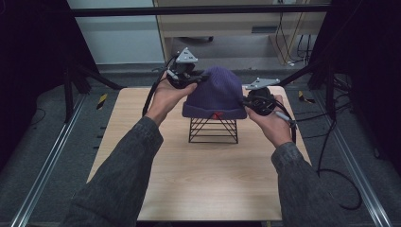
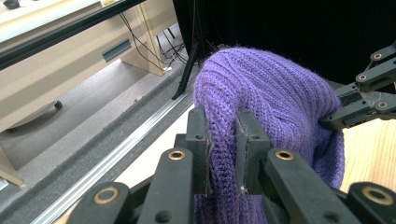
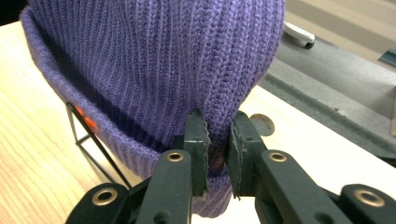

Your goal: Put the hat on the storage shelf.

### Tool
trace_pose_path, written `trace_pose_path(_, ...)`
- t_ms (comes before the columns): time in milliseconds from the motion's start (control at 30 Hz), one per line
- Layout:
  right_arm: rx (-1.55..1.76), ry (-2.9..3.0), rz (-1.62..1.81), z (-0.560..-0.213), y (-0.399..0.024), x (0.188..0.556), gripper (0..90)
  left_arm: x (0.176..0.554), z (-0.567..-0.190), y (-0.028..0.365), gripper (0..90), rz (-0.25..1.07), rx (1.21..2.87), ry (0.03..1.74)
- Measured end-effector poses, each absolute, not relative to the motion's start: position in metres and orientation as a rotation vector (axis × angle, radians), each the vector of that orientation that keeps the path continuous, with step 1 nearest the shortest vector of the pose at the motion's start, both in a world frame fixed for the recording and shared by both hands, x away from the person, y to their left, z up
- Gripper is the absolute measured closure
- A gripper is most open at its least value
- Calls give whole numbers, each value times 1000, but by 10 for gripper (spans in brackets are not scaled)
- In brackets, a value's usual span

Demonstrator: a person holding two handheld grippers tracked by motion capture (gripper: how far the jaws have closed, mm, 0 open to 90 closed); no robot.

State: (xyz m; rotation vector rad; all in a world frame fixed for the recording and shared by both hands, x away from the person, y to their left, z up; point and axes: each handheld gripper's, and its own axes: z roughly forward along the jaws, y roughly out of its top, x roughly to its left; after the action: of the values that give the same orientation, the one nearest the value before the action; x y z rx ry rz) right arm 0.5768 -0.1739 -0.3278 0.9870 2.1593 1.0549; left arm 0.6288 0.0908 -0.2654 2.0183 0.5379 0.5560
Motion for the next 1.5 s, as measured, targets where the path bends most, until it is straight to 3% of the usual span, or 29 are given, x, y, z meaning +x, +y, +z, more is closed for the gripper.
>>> trace_pose_path(1500, 1058, 2242, 1031, -374, -167, 572, 760, 612, -314, 101, 772, 518, 2089, 567)
